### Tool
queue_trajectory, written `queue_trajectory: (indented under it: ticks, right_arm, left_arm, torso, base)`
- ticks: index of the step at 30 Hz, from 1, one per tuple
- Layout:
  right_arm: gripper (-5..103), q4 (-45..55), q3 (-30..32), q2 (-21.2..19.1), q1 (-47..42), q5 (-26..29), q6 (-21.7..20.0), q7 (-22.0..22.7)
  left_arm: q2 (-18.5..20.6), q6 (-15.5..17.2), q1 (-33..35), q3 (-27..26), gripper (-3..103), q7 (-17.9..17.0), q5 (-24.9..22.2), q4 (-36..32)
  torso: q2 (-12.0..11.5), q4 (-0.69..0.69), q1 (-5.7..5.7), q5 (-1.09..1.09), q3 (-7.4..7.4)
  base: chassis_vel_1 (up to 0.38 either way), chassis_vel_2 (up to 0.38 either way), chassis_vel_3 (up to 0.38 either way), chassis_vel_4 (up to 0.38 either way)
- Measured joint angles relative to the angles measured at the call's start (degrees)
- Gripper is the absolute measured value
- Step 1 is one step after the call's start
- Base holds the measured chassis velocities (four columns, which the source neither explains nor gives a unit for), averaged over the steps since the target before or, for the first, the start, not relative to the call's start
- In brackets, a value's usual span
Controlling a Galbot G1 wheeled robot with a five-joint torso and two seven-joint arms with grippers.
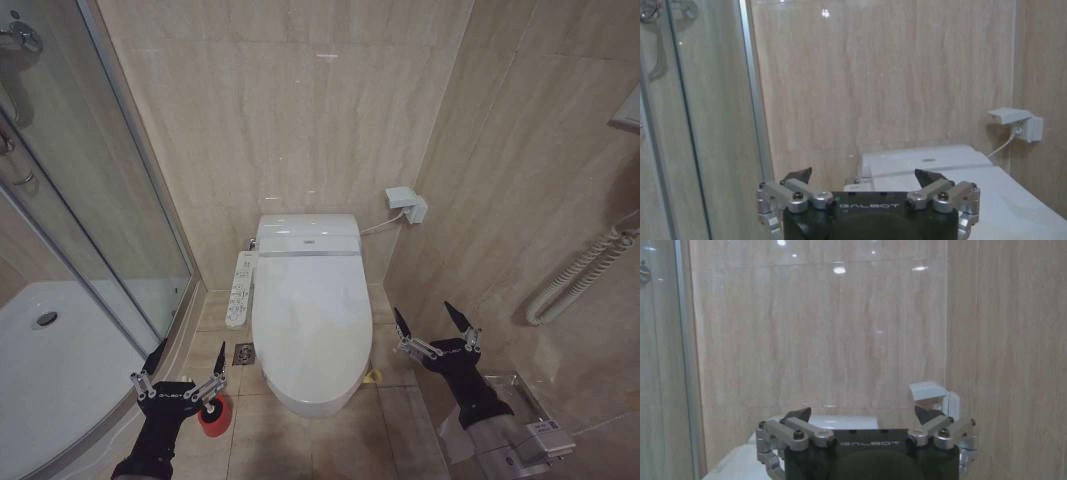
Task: Open the toilet lid, clean the toilet bowl with a toilet brush, close the toilet lid, and flush.
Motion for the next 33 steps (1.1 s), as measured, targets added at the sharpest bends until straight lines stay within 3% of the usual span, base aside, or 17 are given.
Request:
queue_trajectory:
  ticks: [26, 29, 32, 33]
  right_arm:
    - [100, 0.00, 0.00, 0.00, 0.00, 0.00, 0.00, 0.00]
    - [100, 0.00, 0.00, 0.00, 0.00, 0.00, 0.00, 0.00]
    - [100, 0.00, 0.00, 0.00, 0.00, 0.00, 0.00, 0.00]
    - [100, 0.00, 0.00, 0.00, 0.00, 0.00, 0.00, 0.00]
  left_arm:
    - [-0.34, 0.63, -0.04, -0.09, 100, 0.14, -0.05, 0.00]
    - [-2.97, 5.22, -0.51, -0.94, 100, 1.39, -0.67, 0.00]
    - [-4.26, 6.40, -0.66, -1.16, 100, 1.73, -0.79, 0.00]
    - [-5.66, 8.42, -1.11, -1.56, 100, 2.38, -0.91, 0.00]
  torso:
    - [0.00, 0.00, 0.00, 0.00, 0.00]
    - [0.00, 0.00, 0.00, 0.00, 0.00]
    - [0.00, -0.02, 0.00, 0.03, 0.00]
    - [0.00, 0.00, 0.00, 0.00, 0.00]
  base:
    - [0.000, 0.000, 0.000, 0.000]
    - [0.000, 0.000, 0.000, 0.000]
    - [0.000, 0.000, 0.000, 0.000]
    - [0.000, 0.000, 0.000, 0.000]
